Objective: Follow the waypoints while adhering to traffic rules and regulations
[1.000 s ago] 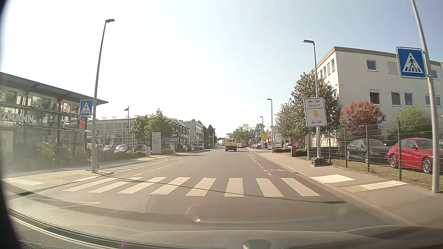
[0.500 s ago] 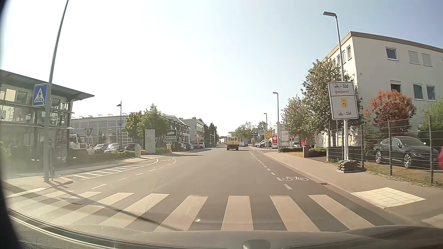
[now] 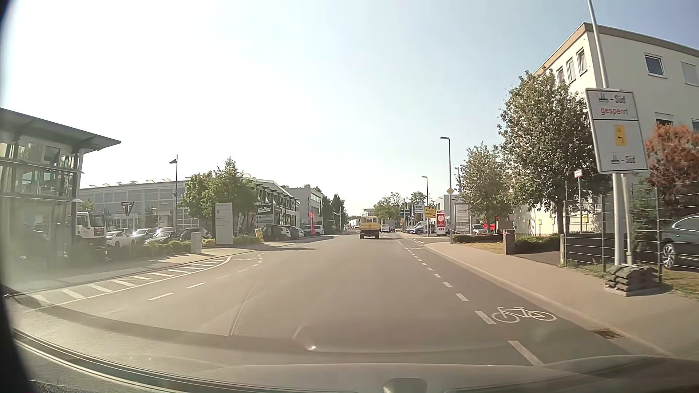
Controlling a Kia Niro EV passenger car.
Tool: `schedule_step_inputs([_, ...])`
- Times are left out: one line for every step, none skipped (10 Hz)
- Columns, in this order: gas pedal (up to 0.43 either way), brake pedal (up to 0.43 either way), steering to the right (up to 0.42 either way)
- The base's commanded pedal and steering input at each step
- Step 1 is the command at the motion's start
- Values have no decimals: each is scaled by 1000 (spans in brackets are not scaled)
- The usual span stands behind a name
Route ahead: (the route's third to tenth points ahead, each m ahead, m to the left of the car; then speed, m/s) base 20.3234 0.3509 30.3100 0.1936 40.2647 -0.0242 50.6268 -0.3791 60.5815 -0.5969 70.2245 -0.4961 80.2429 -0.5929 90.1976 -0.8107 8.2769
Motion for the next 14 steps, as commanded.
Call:
schedule_step_inputs([98, 18, -7])
schedule_step_inputs([98, 18, -7])
schedule_step_inputs([98, 12, -8])
schedule_step_inputs([98, 18, -7])
schedule_step_inputs([98, 18, -7])
schedule_step_inputs([98, 18, -6])
schedule_step_inputs([98, 18, -6])
schedule_step_inputs([98, 12, -6])
schedule_step_inputs([98, 18, -6])
schedule_step_inputs([98, 18, -6])
schedule_step_inputs([98, 18, -6])
schedule_step_inputs([98, 18, -6])
schedule_step_inputs([98, 18, -6])
schedule_step_inputs([87, 18, -6])
